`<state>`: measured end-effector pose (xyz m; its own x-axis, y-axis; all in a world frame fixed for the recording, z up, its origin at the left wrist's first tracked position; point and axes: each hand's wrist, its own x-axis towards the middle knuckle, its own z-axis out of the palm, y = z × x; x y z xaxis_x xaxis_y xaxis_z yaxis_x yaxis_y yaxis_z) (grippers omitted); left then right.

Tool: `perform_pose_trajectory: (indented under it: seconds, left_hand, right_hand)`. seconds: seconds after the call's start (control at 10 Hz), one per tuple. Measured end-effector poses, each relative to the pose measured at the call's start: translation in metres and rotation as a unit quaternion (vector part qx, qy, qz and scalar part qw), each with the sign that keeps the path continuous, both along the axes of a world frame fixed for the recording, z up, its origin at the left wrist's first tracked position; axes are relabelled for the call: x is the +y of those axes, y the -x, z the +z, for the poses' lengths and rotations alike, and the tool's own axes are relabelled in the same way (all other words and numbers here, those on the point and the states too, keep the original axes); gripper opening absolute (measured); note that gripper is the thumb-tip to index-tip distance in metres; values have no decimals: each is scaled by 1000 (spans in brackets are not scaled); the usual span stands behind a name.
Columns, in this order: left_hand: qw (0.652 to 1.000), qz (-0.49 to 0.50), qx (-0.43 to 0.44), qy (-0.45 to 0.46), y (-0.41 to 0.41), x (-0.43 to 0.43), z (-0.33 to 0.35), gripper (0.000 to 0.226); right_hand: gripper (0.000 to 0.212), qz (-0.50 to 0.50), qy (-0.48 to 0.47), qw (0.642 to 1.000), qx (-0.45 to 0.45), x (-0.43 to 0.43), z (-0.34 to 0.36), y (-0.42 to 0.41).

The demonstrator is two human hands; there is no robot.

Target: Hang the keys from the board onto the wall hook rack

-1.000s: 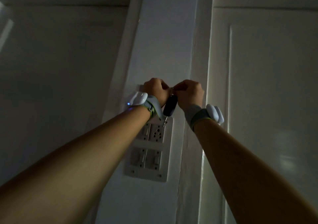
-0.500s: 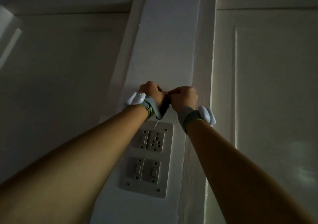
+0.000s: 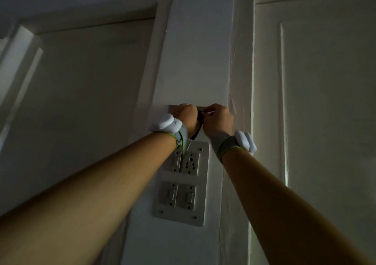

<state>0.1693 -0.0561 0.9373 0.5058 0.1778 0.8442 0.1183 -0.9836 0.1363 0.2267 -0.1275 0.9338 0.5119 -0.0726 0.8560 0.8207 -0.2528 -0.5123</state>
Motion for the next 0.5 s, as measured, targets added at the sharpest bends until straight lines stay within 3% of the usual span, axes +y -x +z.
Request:
perform_pose_trajectory:
  seconds: [0.1,0.3,0.4,0.5]
  left_hand:
    - [1000,-9,-3,-13,6,1,-7,32]
    - [994,-45,-99,14,44,20,-20,28]
    - [981,-37,-176,68,92,46,-20,26]
    - [969,14,-214,125,178,89,-22,39]
  right_hand:
    - [13,8,-15,1000,-3,1,-6,3]
    - [15,5,-119,989,-91,6,-14,40]
    - [14,88,-142,979,-119,39,-18,94]
    - [11,197,-146,964,-98,99,-23,169]
